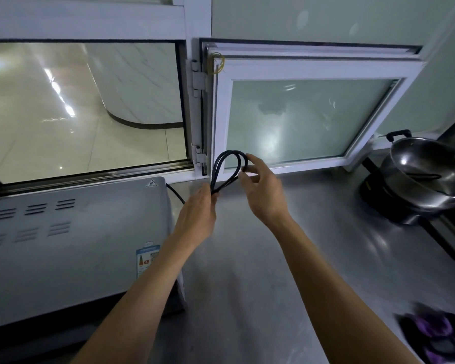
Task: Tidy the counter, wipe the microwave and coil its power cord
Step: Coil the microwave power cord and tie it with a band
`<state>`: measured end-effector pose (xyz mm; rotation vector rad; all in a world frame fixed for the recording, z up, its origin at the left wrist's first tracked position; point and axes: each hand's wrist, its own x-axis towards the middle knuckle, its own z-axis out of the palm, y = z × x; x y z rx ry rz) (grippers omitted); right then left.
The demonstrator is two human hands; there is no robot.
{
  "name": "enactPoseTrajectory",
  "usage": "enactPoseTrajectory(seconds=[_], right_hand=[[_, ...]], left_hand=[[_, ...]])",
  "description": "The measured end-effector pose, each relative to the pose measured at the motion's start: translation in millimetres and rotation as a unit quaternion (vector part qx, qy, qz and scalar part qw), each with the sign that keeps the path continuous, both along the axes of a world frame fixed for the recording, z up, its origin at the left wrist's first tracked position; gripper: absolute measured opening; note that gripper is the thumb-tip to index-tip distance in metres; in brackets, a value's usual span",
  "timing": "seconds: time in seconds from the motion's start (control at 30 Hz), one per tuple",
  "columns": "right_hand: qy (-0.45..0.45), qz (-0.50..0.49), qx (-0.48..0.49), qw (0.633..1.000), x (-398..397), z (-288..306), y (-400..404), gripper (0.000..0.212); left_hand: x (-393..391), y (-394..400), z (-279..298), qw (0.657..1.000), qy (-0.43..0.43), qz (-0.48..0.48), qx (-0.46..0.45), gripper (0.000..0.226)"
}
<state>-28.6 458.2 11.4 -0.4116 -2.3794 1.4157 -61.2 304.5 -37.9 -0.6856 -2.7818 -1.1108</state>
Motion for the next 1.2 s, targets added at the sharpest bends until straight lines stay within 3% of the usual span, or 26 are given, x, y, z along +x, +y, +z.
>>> enactPoseTrajectory(seconds=[0.13, 0.37, 0.6, 0.77, 1.03, 1.2], right_hand=[[0.028, -0.001, 0.002, 1.000, -11, 11, -11, 0.034], [0.064, 0.008, 0.030, 0.997, -60, 41, -2, 0.032], [0.117, 0.011, 0.084, 0.990, -135, 93, 13, 0.034], [0.160, 0.009, 0.160, 0.974, -181, 109, 18, 0.014], [0.142, -0.023, 0.192, 0.971, -219, 126, 20, 0.045], [0.109, -0.042, 0.173, 0.978, -227, 133, 19, 0.043]], left_hand=[[-2, -9, 9, 0.999, -0.006, 0.030, 0.018, 0.023], [-21, -10, 11, 0.994, -0.051, 0.077, 0.055, 0.010], [-42, 5, 27, 0.992, -0.029, 0.114, 0.055, 0.023], [-66, 15, 37, 0.989, -0.012, 0.129, 0.076, 0.021], [-99, 22, 55, 0.986, -0.012, 0.135, 0.094, 0.025], [-106, 21, 55, 0.986, -0.019, 0.128, 0.103, 0.024]])
